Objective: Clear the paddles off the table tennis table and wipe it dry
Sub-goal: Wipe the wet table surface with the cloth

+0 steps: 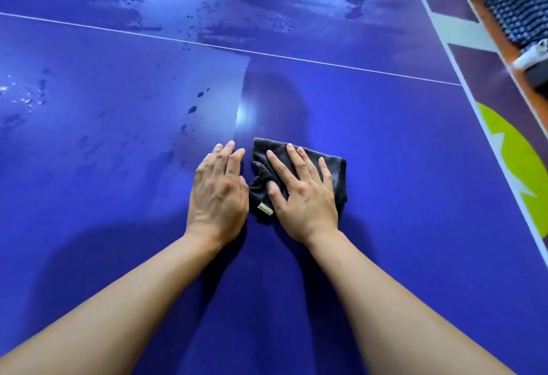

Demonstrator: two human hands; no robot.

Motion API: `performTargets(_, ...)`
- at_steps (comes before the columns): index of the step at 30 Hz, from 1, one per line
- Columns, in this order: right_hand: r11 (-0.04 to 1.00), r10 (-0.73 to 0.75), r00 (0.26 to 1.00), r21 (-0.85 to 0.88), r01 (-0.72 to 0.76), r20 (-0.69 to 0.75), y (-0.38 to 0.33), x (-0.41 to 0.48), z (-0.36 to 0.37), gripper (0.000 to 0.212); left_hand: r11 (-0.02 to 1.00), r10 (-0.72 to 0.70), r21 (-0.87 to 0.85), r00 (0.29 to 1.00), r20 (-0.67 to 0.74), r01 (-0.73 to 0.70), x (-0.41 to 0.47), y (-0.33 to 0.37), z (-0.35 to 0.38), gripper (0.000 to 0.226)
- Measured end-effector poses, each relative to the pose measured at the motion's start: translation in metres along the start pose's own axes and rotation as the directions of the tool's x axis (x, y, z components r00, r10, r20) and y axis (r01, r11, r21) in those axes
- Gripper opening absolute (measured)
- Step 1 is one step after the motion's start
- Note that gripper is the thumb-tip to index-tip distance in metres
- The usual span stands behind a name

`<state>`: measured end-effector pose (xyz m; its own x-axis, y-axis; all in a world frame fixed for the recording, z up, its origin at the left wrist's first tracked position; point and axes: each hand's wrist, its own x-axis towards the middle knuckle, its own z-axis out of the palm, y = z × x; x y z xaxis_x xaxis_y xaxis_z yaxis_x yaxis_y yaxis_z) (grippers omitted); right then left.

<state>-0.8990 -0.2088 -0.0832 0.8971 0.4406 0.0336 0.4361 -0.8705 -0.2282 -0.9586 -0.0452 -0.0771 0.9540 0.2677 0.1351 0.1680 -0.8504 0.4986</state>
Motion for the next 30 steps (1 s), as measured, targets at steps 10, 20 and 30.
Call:
performTargets(10, 1.0, 0.003, 0.999, -0.027, -0.001, 0.054, 0.043, 0.128, -0.005, 0.062, 0.999, -0.012, -0.04, 1.0, -0.011, 0.012, 0.085, 0.03, 0.028, 0.053)
performTargets(20, 0.996, -0.084, 0.994, -0.016, 0.086, 0.072, 0.065, 0.22, -0.004, 0.06, 0.989, -0.02, 0.149, 0.999, 0.033, 0.015, 0.09, 0.052, 0.053, 0.062)
performTargets(30, 0.994, 0.062, 0.996, 0.082, -0.068, 0.066, 0.133, 0.221, -0.019, 0.062, 0.973, -0.098, 0.217, 0.991, 0.088, 0.077, 0.091, 0.055, 0.053, 0.063)
